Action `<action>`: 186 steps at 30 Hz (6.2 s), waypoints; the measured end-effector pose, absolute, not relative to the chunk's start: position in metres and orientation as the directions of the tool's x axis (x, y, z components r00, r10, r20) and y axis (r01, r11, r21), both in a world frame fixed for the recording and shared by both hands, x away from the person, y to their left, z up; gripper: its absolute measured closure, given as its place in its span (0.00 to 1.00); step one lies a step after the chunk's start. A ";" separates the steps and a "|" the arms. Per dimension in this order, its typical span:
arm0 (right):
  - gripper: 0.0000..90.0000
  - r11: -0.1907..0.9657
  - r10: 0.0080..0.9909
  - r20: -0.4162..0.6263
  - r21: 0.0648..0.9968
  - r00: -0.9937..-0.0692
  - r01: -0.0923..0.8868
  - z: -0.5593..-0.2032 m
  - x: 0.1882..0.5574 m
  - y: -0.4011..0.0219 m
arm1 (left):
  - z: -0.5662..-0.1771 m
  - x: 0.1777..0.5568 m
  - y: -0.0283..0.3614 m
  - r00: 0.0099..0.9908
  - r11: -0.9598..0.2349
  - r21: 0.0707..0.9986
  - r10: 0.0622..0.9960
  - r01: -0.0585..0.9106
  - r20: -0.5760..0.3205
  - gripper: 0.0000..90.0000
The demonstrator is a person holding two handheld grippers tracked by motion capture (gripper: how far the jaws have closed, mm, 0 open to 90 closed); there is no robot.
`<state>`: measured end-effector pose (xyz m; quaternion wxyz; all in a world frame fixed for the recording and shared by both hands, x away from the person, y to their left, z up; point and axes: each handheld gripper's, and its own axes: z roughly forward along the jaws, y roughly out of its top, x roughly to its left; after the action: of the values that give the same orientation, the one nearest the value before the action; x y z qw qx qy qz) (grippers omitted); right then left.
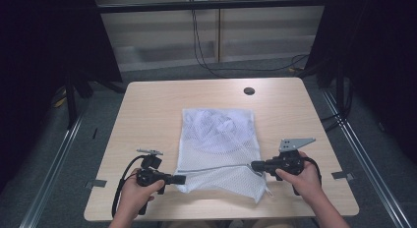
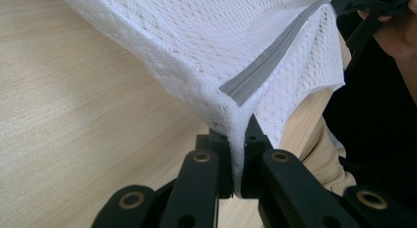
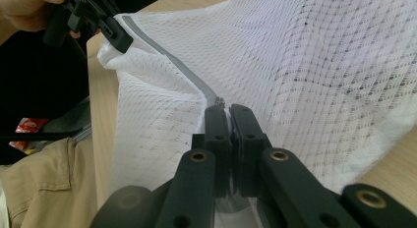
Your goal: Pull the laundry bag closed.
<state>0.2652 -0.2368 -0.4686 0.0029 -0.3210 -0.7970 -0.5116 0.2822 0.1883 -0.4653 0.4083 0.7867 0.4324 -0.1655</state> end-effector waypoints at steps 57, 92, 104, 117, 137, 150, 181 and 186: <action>0.97 0.228 0.561 0.316 0.830 -0.765 0.510 -0.463 0.255 -0.283 | -0.467 0.283 0.194 0.563 -0.284 0.495 0.547 0.821 -0.620 0.98; 0.96 0.239 0.556 0.295 0.839 -0.777 0.489 -0.467 0.254 -0.284 | -0.463 0.277 0.202 0.594 -0.320 0.504 0.516 0.802 -0.618 0.48; 0.96 0.291 0.543 0.269 0.829 -0.795 0.479 -0.467 0.252 -0.281 | -0.457 0.281 0.206 0.651 -0.327 0.572 0.502 0.753 -0.570 0.22; 0.49 0.272 0.600 0.213 0.852 -0.771 0.447 -0.465 0.251 -0.280 | -0.450 0.283 0.208 0.676 -0.286 0.651 0.555 0.703 -0.486 0.16; 0.20 0.266 0.691 0.142 0.862 -0.708 0.432 -0.458 0.248 -0.283 | -0.442 0.283 0.217 0.672 -0.249 0.748 0.663 0.615 -0.331 0.09; 0.18 0.250 0.728 0.130 0.864 -0.673 0.437 -0.460 0.247 -0.298 | -0.445 0.287 0.229 0.660 -0.277 0.771 0.714 0.574 -0.234 0.08; 0.11 0.262 0.841 0.034 0.848 -0.540 0.460 -0.473 0.246 -0.334 | -0.467 0.297 0.260 0.577 -0.321 0.807 0.816 0.496 -0.030 0.08; 0.11 0.261 0.843 0.037 0.845 -0.537 0.467 -0.474 0.247 -0.335 | -0.469 0.297 0.259 0.577 -0.317 0.811 0.816 0.492 -0.031 0.07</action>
<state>0.2465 -0.3355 -0.4737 -0.2180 -0.4288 -0.7636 -0.4308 0.2970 0.2589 -0.4692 0.4112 0.7870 0.4155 0.1973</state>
